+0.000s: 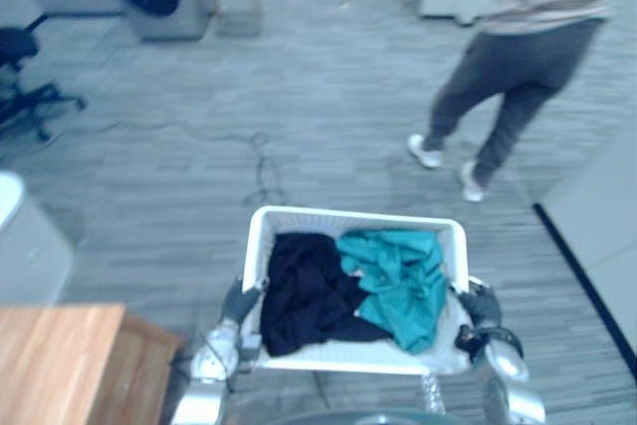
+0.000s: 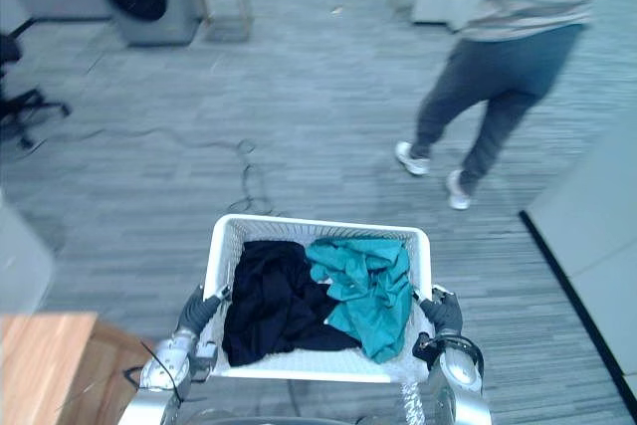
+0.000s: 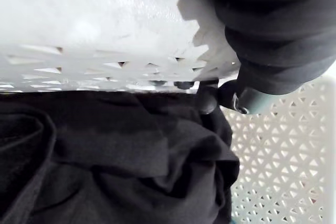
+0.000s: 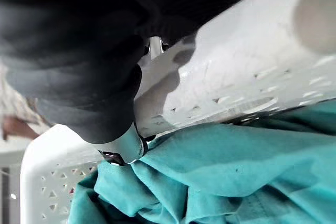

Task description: Pick up the laundry basket with both hands and put the clothes into the washing machine.

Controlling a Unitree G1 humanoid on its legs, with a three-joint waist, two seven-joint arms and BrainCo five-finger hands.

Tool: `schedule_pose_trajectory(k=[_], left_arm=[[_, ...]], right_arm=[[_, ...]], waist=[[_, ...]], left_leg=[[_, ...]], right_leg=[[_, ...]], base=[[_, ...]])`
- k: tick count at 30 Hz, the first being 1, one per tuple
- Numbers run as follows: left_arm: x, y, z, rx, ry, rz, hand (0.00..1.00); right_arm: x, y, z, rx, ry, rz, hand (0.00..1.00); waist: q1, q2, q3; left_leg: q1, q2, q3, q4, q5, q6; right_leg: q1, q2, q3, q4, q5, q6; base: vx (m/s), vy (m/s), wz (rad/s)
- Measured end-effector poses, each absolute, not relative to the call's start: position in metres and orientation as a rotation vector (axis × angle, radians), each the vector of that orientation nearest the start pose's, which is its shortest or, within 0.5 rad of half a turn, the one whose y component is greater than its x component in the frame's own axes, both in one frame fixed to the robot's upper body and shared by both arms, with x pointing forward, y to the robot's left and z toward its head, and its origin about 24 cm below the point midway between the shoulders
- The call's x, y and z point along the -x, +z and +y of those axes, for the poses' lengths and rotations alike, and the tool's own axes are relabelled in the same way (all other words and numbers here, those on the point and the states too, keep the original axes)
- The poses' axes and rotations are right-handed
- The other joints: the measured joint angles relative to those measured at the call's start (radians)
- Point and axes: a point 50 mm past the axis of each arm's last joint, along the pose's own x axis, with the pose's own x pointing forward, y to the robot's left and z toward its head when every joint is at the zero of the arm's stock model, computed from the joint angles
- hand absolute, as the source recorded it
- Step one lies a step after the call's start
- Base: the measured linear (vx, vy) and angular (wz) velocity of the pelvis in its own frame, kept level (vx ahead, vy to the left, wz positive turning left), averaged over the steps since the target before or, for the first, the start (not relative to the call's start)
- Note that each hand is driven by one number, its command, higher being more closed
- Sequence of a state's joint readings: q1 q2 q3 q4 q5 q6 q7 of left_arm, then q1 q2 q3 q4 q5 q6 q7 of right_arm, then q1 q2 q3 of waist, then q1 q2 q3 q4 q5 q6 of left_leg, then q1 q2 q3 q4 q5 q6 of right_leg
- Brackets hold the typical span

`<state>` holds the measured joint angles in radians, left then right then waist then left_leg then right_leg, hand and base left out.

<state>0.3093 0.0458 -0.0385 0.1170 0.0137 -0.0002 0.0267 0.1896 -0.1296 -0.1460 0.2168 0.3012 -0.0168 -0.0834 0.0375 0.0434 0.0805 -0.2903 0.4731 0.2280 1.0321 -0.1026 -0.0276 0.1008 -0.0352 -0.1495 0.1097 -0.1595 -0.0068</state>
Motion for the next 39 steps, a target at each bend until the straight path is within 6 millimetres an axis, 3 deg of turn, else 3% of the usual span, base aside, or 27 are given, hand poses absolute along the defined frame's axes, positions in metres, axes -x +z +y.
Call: schedule_pose_trajectory(k=[1, 2, 6, 7, 8, 10, 11, 12, 13, 14, 15, 16, 18, 21, 25, 26, 27, 28, 29, 30, 31, 33, 34, 35, 37, 38, 39], left_arm=[[-0.167, -0.048, 0.166, -0.042, 0.068, 0.417, 1.00], [-0.165, -0.049, 0.167, -0.042, 0.079, 0.420, 1.00], [-0.162, -0.048, 0.179, -0.056, 0.108, 0.423, 1.00], [-0.163, -0.047, 0.178, -0.054, 0.111, 0.419, 1.00], [-0.165, -0.042, 0.179, -0.057, 0.119, 0.394, 1.00], [-0.168, -0.032, 0.180, -0.058, 0.133, 0.350, 1.00], [-0.168, -0.032, 0.180, -0.056, 0.147, 0.347, 1.00], [-0.167, -0.032, 0.182, -0.060, 0.158, 0.350, 1.00], [-0.165, -0.033, 0.185, -0.061, 0.165, 0.357, 1.00], [-0.164, -0.033, 0.187, -0.073, 0.162, 0.359, 1.00], [-0.162, -0.033, 0.189, -0.084, 0.166, 0.364, 1.00], [-0.156, -0.033, 0.192, -0.092, 0.183, 0.374, 1.00], [-0.150, -0.031, 0.194, -0.096, 0.196, 0.375, 1.00], [-0.157, -0.021, 0.193, -0.085, 0.179, 0.323, 1.00], [-0.165, -0.017, 0.191, -0.086, 0.162, 0.295, 1.00], [-0.165, -0.018, 0.189, -0.080, 0.150, 0.301, 1.00], [-0.164, -0.020, 0.188, -0.078, 0.144, 0.312, 1.00], [-0.163, -0.023, 0.185, -0.065, 0.141, 0.323, 1.00], [-0.162, -0.024, 0.183, -0.043, 0.142, 0.327, 1.00], [-0.159, -0.026, 0.183, -0.020, 0.154, 0.336, 1.00], [-0.154, -0.030, 0.183, 0.012, 0.174, 0.358, 1.00], [-0.154, -0.030, 0.180, 0.016, 0.162, 0.361, 1.00], [-0.153, -0.031, 0.181, 0.016, 0.162, 0.364, 1.00], [-0.154, -0.031, 0.180, 0.031, 0.162, 0.361, 1.00], [-0.155, -0.029, 0.180, 0.048, 0.168, 0.349, 1.00], [-0.155, -0.029, 0.179, 0.057, 0.169, 0.345, 1.00], [-0.156, -0.026, 0.178, 0.058, 0.175, 0.334, 1.00]], right_arm=[[-0.190, -0.037, -0.233, -0.142, -0.333, 0.344, 1.00], [-0.192, -0.037, -0.229, -0.139, -0.309, 0.344, 1.00], [-0.190, -0.039, -0.219, -0.156, -0.281, 0.352, 1.00], [-0.191, -0.036, -0.219, -0.151, -0.285, 0.339, 1.00], [-0.194, -0.032, -0.216, -0.144, -0.287, 0.320, 1.00], [-0.200, -0.025, -0.214, -0.134, -0.277, 0.283, 1.00], [-0.203, -0.024, -0.212, -0.132, -0.266, 0.278, 1.00], [-0.207, -0.022, -0.210, -0.136, -0.259, 0.266, 1.00], [-0.206, -0.027, -0.207, -0.139, -0.252, 0.288, 1.00], [-0.206, -0.033, -0.205, -0.144, -0.253, 0.312, 1.00], [-0.205, -0.037, -0.203, -0.141, -0.253, 0.330, 1.00], [-0.201, -0.040, -0.198, -0.149, -0.254, 0.341, 1.00], [-0.199, -0.038, -0.195, -0.159, -0.255, 0.329, 1.00], [-0.199, -0.027, -0.196, -0.164, -0.262, 0.275, 1.00], [-0.195, -0.022, -0.198, -0.178, -0.300, 0.247, 1.00], [-0.192, -0.023, -0.200, -0.168, -0.310, 0.258, 1.00], [-0.187, -0.026, -0.201, -0.160, -0.317, 0.277, 1.00], [-0.182, -0.025, -0.206, -0.140, -0.320, 0.278, 1.00], [-0.181, -0.015, -0.209, -0.113, -0.309, 0.242, 1.00], [-0.181, -0.010, -0.208, -0.102, -0.296, 0.226, 1.00], [-0.182, -0.005, -0.206, -0.087, -0.276, 0.207, 1.00], [-0.179, -0.007, -0.208, -0.077, -0.308, 0.220, 1.00], [-0.179, -0.007, -0.208, -0.073, -0.308, 0.220, 1.00], [-0.181, -0.003, -0.208, -0.068, -0.304, 0.204, 1.00], [-0.188, 0.002, -0.207, -0.064, -0.295, 0.176, 1.00], [-0.189, 0.003, -0.208, -0.055, -0.293, 0.171, 1.00], [-0.190, 0.003, -0.207, -0.051, -0.298, 0.159, 1.00]], waist=[[0.021, -0.001, 0.002], [0.040, -0.001, 0.003], [0.059, -0.011, 0.008], [0.062, -0.024, 0.009], [0.063, -0.052, 0.002], [0.061, -0.087, 0.006], [0.065, -0.091, 0.003], [0.063, -0.099, 0.003], [0.059, -0.116, 0.004], [0.055, -0.129, 0.007], [0.052, -0.130, 0.011], [0.043, -0.117, 0.022], [0.032, -0.089, 0.026], [-0.005, -0.061, 0.032], [-0.049, -0.080, 0.017], [-0.065, -0.077, 0.014], [-0.082, -0.078, 0.012], [-0.077, -0.042, 0.009], [-0.068, 0.008, 0.015], [-0.053, 0.024, 0.019], [-0.018, 0.041, 0.032], [-0.013, 0.041, 0.044], [-0.007, 0.032, 0.045], [0.025, 0.013, 0.044], [0.053, -0.010, 0.042], [0.059, -0.010, 0.040], [0.070, -0.018, 0.030]], left_leg=[[-0.048, -0.141, -0.077, -0.028, -0.044, -0.022], [-0.080, -0.212, -0.072, -0.143, -0.064, 0.001], [-0.176, -0.238, 0.011, -0.556, -0.045, -0.017], [-0.172, -0.263, 0.008, -0.657, 0.040, -0.032], [-0.172, -0.314, 0.015, -0.646, 0.108, -0.014], [-0.197, -0.352, 0.017, -0.567, 0.075, 0.042], [-0.201, -0.371, 0.020, -0.518, 0.031, 0.097], [-0.182, -0.389, 0.024, -0.496, -0.015, 0.101], [-0.124, -0.431, 0.032, -0.486, -0.074, 0.124], [-0.071, -0.458, 0.040, -0.491, -0.114, 0.128], [-0.011, -0.479, 0.038, -0.496, -0.145, 0.132], [0.086, -0.496, 0.029, -0.518, -0.182, 0.135], [0.232, -0.505, 0.023, -0.609, -0.206, 0.134], [0.441, -0.509, -0.015, -0.792, -0.219, 0.109], [0.578, -0.499, -0.087, -0.874, -0.277, 0.032], [0.617, -0.476, -0.126, -0.857, -0.298, 0.005], [0.593, -0.437, -0.176, -0.705, -0.305, -0.009], [0.515, -0.385, -0.196, -0.488, -0.289, -0.025], [0.379, -0.319, -0.196, -0.169, -0.134, -0.047], [0.325, -0.295, -0.195, -0.054, 0.034, -0.060], [0.256, -0.271, -0.196, 0.082, 0.297, -0.079], [0.077, -0.256, -0.183, 0.264, 0.104, 0.003], [0.048, -0.258, -0.167, 0.261, 0.059, 0.033], [-0.062, -0.266, -0.092, 0.155, -0.066, 0.062], [-0.133, -0.266, 0.004, -0.152, -0.099, 0.055], [-0.129, -0.270, 0.039, -0.317, -0.086, 0.034], [-0.114, -0.299, 0.068, -0.572, 0.069, 0.023]], right_leg=[[0.002, -0.006, 0.034, 0.008, -0.020, -0.002], [0.016, -0.003, 0.054, -0.002, -0.025, 0.007], [0.072, -0.007, 0.044, -0.031, -0.054, 0.063], [0.096, -0.031, 0.043, -0.037, -0.093, 0.068], [0.113, -0.071, 0.045, -0.040, -0.128, 0.056], [0.124, -0.107, 0.042, -0.014, -0.146, 0.046], [0.093, -0.129, 0.057, 0.085, -0.145, 0.048], [0.054, -0.153, 0.079, 0.217, -0.137, 0.062], [-0.049, -0.195, 0.133, 0.511, -0.057, 0.138], [-0.123, -0.213, 0.180, 0.703, 0.076, 0.169], [-0.188, -0.217, 0.207, 0.880, 0.137, 0.175], [-0.254, -0.211, 0.204, 1.043, 0.126, 0.148], [-0.361, -0.190, 0.158, 1.119, 0.044, 0.104], [-0.539, -0.218, -0.106, 0.784, -0.023, 0.078], [-0.523, -0.117, -0.125, 0.159, 0.120, 0.092], [-0.519, -0.084, -0.064, 0.205, 0.189, 0.045], [-0.505, -0.045, -0.015, 0.278, 0.232, 0.003], [-0.474, -0.026, -0.052, 0.318, 0.171, 0.000], [-0.432, 0.021, -0.079, 0.344, 0.100, -0.005], [-0.405, 0.044, -0.069, 0.350, 0.059, -0.019], [-0.322, 0.069, -0.037, 0.337, 0.002, -0.026], [-0.161, 0.063, -0.027, 0.289, -0.080, -0.019], [-0.128, 0.055, -0.020, 0.274, -0.092, -0.015], [-0.011, 0.018, 0.005, 0.194, -0.107, -0.010], [0.102, -0.030, 0.029, 0.098, -0.117, 0.006], [0.129, -0.041, 0.037, 0.081, -0.119, 0.012], [0.195, -0.068, 0.085, 0.088, -0.166, 0.068]], base=[[0.16, -0.016, -0.91], [0.20, -0.006, -0.90], [0.40, 0.058, -0.37], [0.49, 0.194, 0.04], [0.64, 0.268, 0.12], [0.53, 0.192, 0.09], [0.60, 0.240, 0.08], [0.77, 0.348, 0.26], [0.67, 0.315, 0.36], [0.68, 0.284, 0.37], [0.68, 0.233, 0.29], [0.68, 0.217, 0.19], [0.66, 0.178, 0.02], [0.77, 0.136, 0.14], [0.60, -0.031, 0.54], [0.93, -0.209, 1.07], [0.80, -0.219, 0.87], [1.10, -0.289, 0.56], [0.77, -0.183, 0.02], [0.93, -0.147, -0.43], [0.81, -0.061, -0.43], [0.74, -0.032, -0.08], [0.81, 0.010, -0.17], [0.81, 0.035, -0.34], [0.81, 0.088, -0.52], [0.99, 0.223, -0.60], [0.84, 0.241, -0.45]])
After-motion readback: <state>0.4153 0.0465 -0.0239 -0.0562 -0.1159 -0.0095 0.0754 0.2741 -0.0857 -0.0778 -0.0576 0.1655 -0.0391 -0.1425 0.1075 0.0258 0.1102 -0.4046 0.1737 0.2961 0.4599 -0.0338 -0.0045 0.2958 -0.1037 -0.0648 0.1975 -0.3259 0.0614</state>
